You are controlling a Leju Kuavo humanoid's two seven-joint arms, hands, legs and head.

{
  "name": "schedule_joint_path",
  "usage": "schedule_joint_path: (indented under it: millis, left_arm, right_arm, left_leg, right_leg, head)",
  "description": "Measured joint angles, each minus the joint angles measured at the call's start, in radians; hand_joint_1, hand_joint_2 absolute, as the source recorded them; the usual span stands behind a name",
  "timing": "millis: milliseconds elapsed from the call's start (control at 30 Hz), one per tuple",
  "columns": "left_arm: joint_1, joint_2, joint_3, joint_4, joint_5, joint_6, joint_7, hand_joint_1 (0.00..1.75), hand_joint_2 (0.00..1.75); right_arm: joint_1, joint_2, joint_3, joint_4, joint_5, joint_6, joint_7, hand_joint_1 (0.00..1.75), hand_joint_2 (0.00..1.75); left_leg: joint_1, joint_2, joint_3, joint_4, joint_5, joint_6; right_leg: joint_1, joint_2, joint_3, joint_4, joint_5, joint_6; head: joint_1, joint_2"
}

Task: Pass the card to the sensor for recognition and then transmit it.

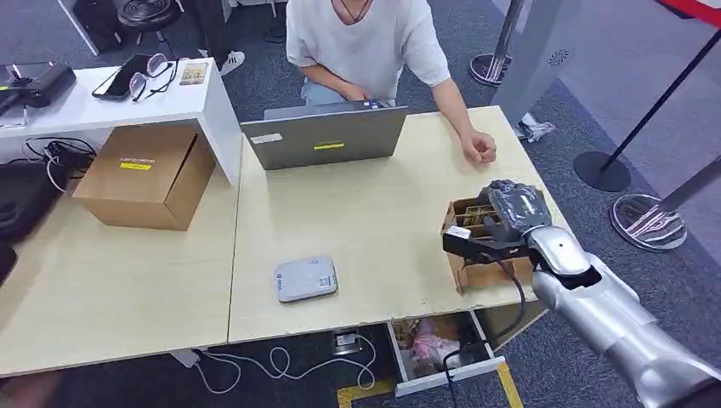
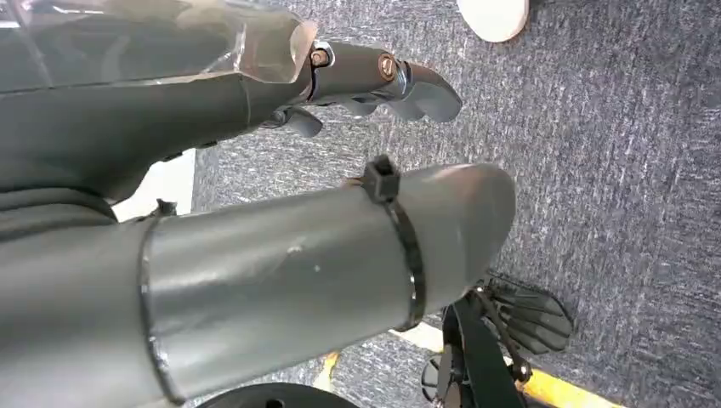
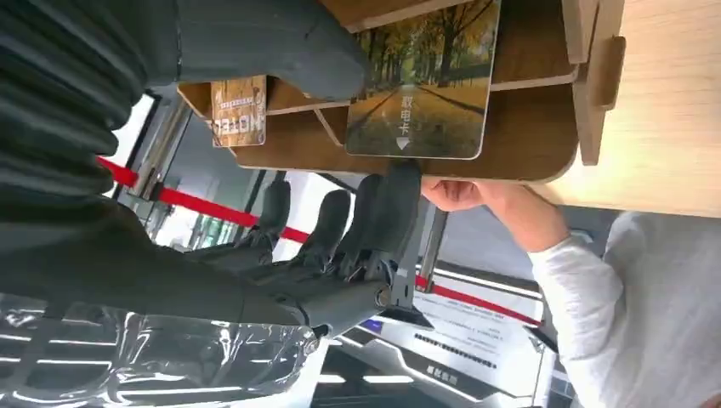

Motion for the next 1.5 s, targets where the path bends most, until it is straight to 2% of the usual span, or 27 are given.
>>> schedule_joint_path:
  millis: [533, 800, 1000, 1500]
  left_arm:
    - [0.000, 0.000, 0.000, 0.000, 0.002, 0.000, -0.002, 0.00, 0.00]
    - [0.000, 0.000, 0.000, 0.000, 0.003, -0.001, -0.002, 0.00, 0.00]
    - [0.000, 0.000, 0.000, 0.000, 0.003, -0.002, -0.003, 0.00, 0.00]
    - [0.000, 0.000, 0.000, 0.000, -0.004, -0.008, -0.007, 0.00, 0.00]
  right_arm:
    - [0.017, -0.002, -0.005, -0.046, 0.008, -0.009, 0.015, 0.80, 1.75]
    - [0.047, -0.017, -0.029, -0.093, 0.013, -0.010, 0.022, 0.84, 1.75]
    - [0.068, -0.027, -0.044, -0.106, 0.014, -0.010, 0.024, 0.79, 1.75]
    - [0.095, -0.030, -0.050, -0.117, 0.026, -0.009, 0.032, 0.80, 1.75]
  left_leg:
    - [0.000, 0.000, 0.000, 0.000, 0.000, 0.000]
    - [0.000, 0.000, 0.000, 0.000, 0.000, 0.000]
    - [0.000, 0.000, 0.000, 0.000, 0.000, 0.000]
    - [0.000, 0.000, 0.000, 0.000, 0.000, 0.000]
  right_leg:
    - [0.000, 0.000, 0.000, 0.000, 0.000, 0.000]
    - [0.000, 0.000, 0.000, 0.000, 0.000, 0.000]
    - [0.000, 0.000, 0.000, 0.000, 0.000, 0.000]
    - [0.000, 0.000, 0.000, 0.000, 0.000, 0.000]
  head:
    - [0.000, 0.000]
    - [0.000, 0.000]
    - [0.000, 0.000]
    - [0.000, 0.000]
